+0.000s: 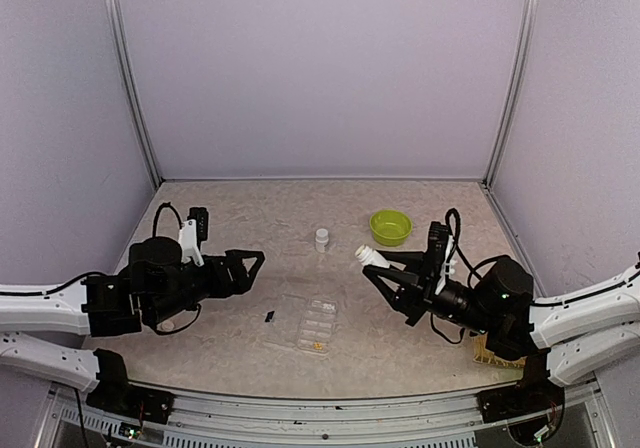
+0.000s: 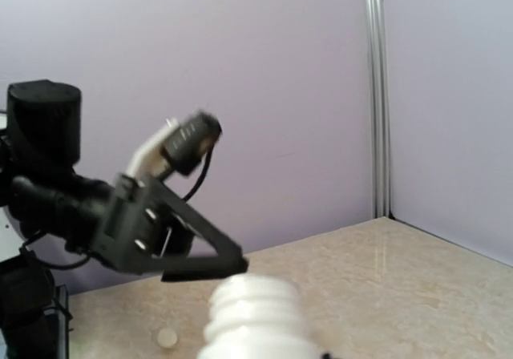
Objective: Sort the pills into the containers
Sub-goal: Pass from the right arm to the left
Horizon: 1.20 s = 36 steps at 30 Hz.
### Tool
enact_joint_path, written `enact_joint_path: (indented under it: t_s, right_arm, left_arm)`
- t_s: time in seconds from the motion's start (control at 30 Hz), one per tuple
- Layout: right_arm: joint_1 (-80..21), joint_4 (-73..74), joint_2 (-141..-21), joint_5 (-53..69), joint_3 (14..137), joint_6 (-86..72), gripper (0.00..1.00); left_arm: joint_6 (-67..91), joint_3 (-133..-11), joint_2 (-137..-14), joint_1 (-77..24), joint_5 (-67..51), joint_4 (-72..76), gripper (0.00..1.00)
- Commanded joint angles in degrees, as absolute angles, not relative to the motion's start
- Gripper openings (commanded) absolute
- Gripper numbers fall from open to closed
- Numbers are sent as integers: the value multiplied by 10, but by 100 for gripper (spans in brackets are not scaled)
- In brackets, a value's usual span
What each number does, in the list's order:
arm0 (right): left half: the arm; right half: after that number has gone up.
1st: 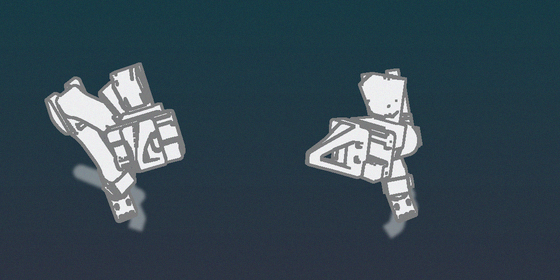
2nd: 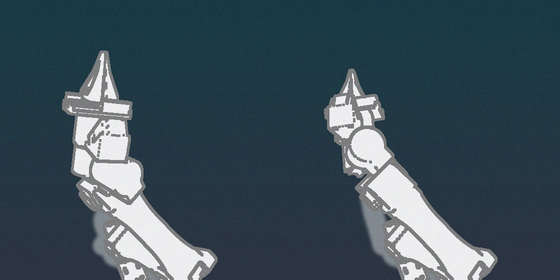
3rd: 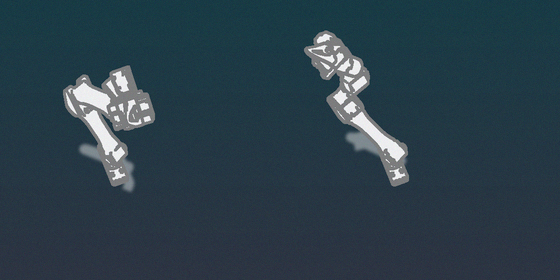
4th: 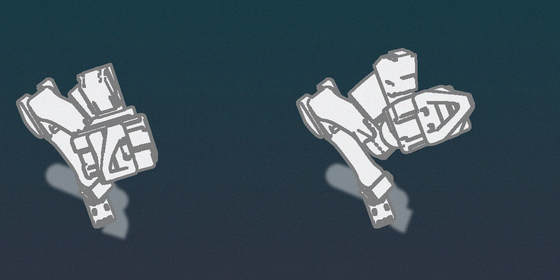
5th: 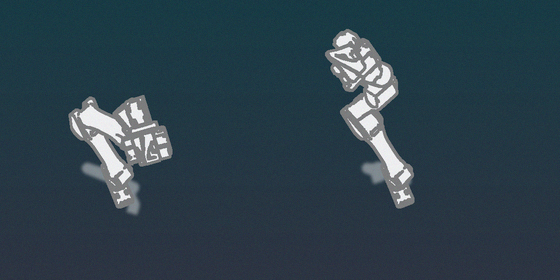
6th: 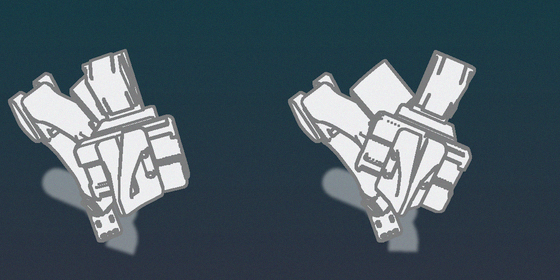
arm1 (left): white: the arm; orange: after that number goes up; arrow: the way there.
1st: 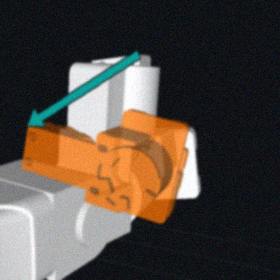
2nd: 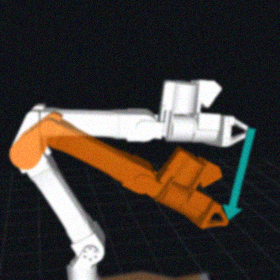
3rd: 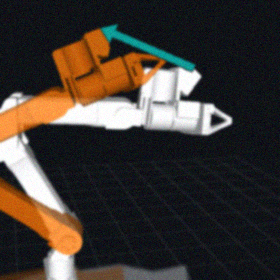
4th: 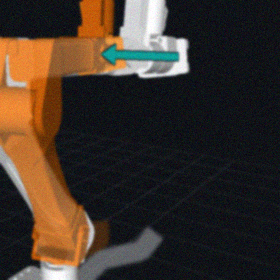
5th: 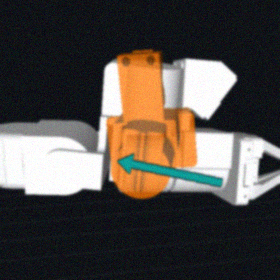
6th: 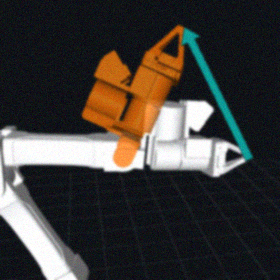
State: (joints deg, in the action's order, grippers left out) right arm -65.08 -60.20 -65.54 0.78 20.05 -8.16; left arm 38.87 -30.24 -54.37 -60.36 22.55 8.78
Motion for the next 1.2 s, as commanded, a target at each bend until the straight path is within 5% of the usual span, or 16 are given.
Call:
enact_joint_path:
  t_s: [0.0,0.3,0.73,1.17]
  right_arm:
    - [-643,-591,-656,4,198,-70,21]
    - [-641,-610,-672,22,192,-73,21]
    - [-637,-627,-677,30,183,-68,21]
    - [-623,-690,-719,94,173,-87,21]
  left_arm:
    - [475,-322,-544,-574,323,-106,99]
    - [571,-325,-550,-489,392,-225,99]
    - [609,-291,-563,-447,330,-213,96]
    - [354,-232,-508,-506,-10,255,99]
